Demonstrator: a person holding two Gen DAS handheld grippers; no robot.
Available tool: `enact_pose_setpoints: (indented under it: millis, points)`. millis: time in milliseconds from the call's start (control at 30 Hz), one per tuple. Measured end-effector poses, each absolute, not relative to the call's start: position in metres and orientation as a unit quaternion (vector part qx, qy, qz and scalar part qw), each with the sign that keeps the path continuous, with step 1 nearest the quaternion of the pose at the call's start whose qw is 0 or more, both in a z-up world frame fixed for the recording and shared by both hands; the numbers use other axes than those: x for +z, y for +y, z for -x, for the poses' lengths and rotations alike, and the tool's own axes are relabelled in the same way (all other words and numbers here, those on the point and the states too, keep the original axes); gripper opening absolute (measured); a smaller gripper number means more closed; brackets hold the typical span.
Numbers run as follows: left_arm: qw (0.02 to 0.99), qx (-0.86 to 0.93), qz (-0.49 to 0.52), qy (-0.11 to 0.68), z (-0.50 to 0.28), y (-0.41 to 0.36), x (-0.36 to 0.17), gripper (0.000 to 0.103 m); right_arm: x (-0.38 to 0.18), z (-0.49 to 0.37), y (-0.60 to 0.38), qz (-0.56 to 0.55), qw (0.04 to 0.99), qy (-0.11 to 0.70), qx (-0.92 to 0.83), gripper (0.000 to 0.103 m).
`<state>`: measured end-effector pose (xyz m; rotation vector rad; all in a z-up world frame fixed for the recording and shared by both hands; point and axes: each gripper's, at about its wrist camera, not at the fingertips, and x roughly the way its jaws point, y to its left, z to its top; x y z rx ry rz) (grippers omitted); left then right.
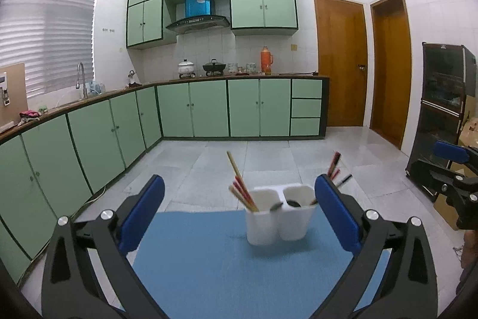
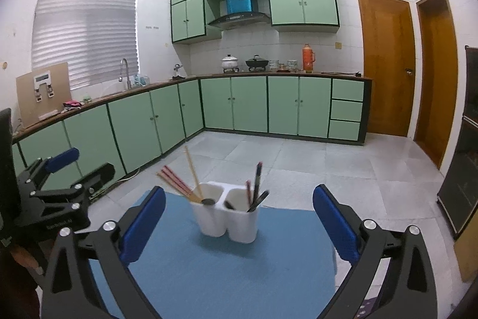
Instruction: Organize utensils
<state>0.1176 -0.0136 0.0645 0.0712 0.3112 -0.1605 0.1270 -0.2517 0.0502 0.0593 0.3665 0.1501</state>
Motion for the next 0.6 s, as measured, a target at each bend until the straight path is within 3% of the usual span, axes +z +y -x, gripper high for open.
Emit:
enact_pose_setpoints:
  millis: [600]
  points:
    - [0.987, -0.075, -0.031, 0.136, -0.037, 0.006, 0.076, 0.098, 0.052, -0.056, -0.236, -0.045, 0.981, 0.172, 0.072, 0.097]
